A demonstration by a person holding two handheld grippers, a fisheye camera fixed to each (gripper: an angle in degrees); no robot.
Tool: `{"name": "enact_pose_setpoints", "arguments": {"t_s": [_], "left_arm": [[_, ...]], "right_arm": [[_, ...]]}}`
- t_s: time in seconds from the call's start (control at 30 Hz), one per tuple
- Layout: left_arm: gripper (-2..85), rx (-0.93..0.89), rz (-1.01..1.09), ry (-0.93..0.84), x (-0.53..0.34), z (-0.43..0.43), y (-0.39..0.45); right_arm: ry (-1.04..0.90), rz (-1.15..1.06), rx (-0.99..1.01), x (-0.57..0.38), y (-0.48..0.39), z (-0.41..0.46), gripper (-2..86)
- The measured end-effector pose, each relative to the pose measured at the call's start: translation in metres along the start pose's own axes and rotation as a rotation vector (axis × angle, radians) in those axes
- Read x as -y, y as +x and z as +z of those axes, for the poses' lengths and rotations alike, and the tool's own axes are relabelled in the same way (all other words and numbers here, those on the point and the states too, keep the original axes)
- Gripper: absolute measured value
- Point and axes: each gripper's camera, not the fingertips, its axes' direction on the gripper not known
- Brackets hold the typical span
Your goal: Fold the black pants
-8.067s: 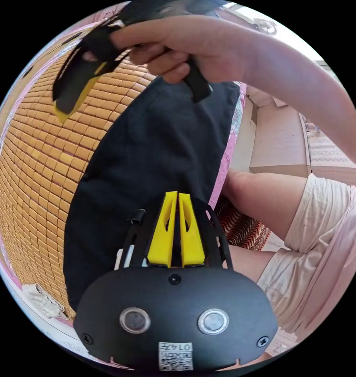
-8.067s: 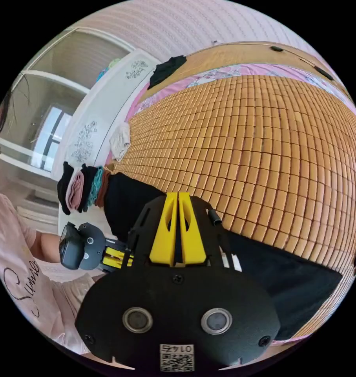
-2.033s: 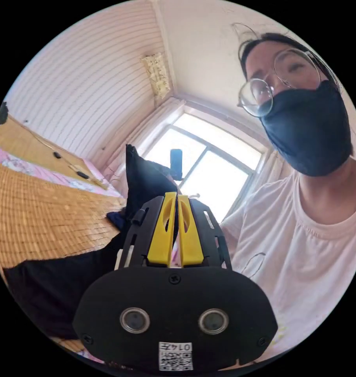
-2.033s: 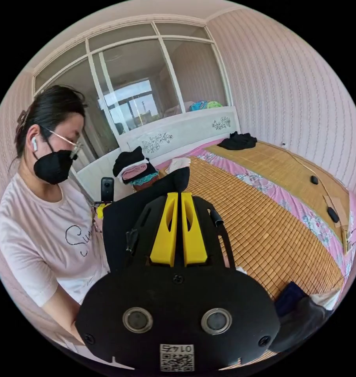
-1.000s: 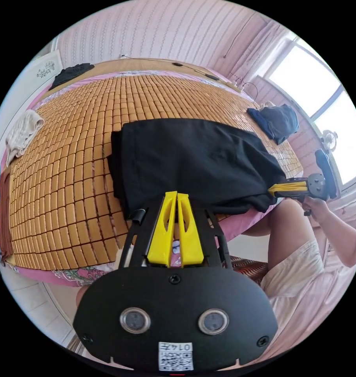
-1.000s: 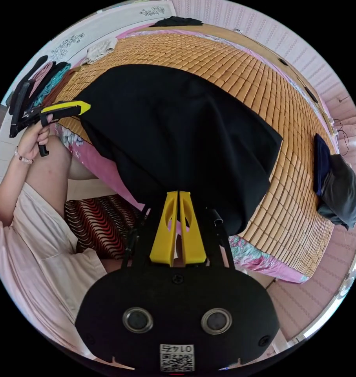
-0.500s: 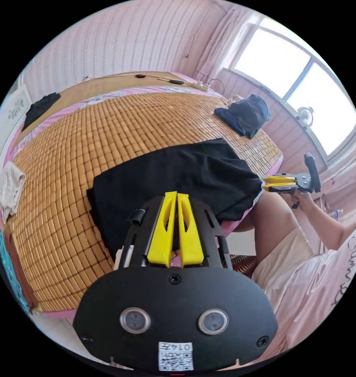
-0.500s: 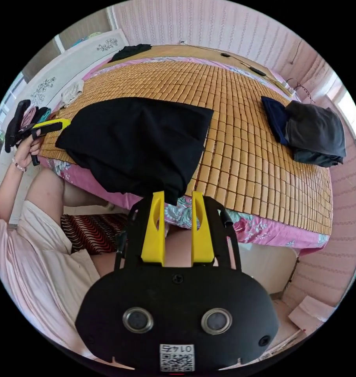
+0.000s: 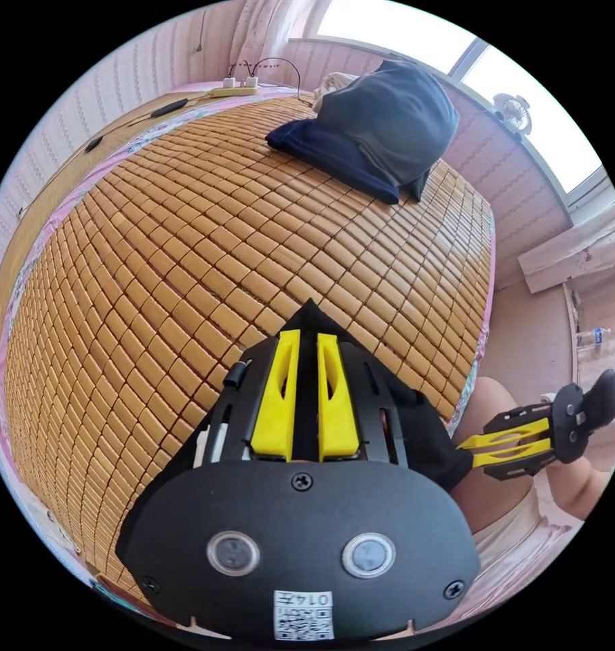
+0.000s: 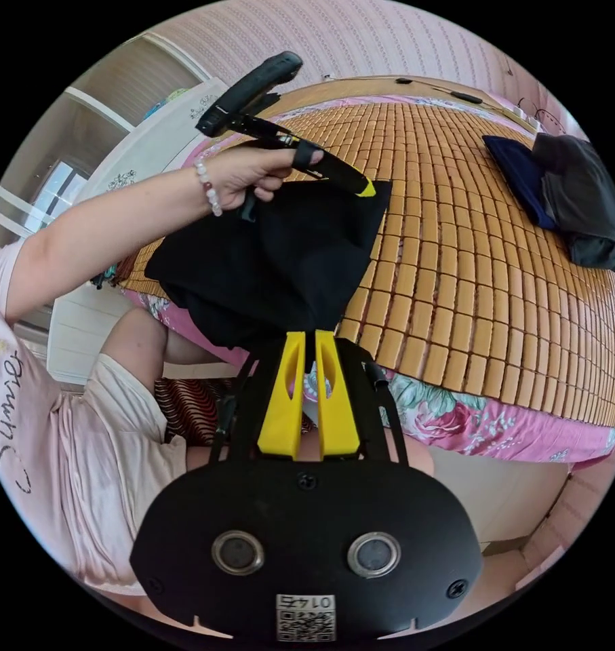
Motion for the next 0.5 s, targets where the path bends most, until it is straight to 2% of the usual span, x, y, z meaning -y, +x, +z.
{"name": "enact_pose_setpoints", "arguments": {"t_s": [0.1,0.23,0.33,0.43,0.5], "left_arm": [[1.2,0.008,-0.013,0.029,-0.005,0.016,-0.006],[0.2,-0.003,-0.027,0.031,-0.009,0.034,-0.007],[0.6,-0.01,-0.052,0.044,-0.013,0.041,-0.006],[1.9,-0.029,-0.009,0.051,-0.016,0.034,-0.006],[3.0,-0.017,0.006,0.067,-0.017,0.028,-0.008]], "right_arm": [[-0.073,-0.046,-0.037,-0.015,-0.006,-0.009,0.6],[-0.076,-0.054,-0.077,-0.033,-0.007,-0.018,0.0],[-0.183,-0.058,0.017,-0.039,0.002,-0.01,0.1],[-0.05,0.01,-0.054,-0.048,0.02,-0.027,0.9],[0.024,0.042,-0.014,-0.041,0.038,-0.035,3.0]]}}
